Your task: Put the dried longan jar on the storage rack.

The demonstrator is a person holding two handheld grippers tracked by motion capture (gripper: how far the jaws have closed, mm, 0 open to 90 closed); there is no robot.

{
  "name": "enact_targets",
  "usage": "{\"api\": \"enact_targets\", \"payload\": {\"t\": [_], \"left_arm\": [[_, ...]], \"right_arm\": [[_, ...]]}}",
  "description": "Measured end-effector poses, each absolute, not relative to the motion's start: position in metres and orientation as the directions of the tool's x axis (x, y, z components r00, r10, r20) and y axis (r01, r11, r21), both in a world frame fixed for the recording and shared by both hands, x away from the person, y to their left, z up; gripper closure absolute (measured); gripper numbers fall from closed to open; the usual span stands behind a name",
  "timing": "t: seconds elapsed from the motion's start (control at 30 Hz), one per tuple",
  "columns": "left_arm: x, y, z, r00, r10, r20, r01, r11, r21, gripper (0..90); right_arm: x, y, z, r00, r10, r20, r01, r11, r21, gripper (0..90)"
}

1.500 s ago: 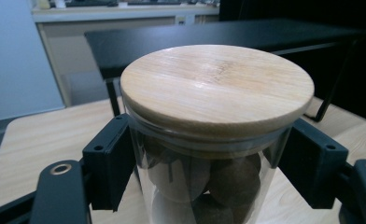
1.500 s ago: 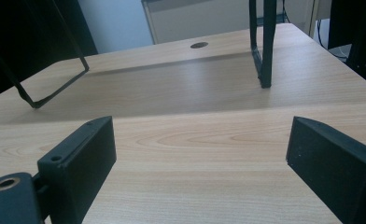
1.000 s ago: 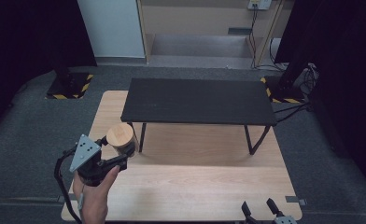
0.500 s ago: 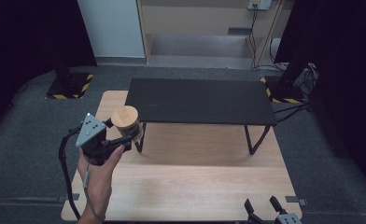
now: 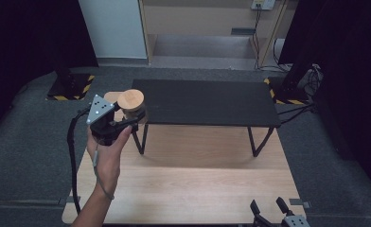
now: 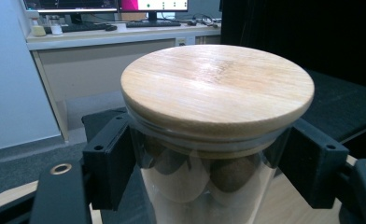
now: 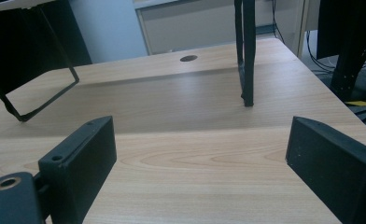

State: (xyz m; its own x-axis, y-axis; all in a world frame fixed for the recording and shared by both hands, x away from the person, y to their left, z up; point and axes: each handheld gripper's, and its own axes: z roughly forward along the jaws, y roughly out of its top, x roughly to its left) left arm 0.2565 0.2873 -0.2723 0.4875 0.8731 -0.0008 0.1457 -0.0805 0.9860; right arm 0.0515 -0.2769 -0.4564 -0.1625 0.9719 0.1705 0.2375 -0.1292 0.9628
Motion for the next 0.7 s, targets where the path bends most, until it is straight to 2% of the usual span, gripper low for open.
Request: {"api": "enact_targets", "payload": {"t": [0.7], "left_arm": [[0.301,0.276,-0.28,0.48,0.877,0.005,0.168,-0.098,0.981,24.3]], "right_arm": [[0.054,-0.279,-0.452,-0.138,0.977,0.16,0.232,-0.125,0.965,9.3]]}}
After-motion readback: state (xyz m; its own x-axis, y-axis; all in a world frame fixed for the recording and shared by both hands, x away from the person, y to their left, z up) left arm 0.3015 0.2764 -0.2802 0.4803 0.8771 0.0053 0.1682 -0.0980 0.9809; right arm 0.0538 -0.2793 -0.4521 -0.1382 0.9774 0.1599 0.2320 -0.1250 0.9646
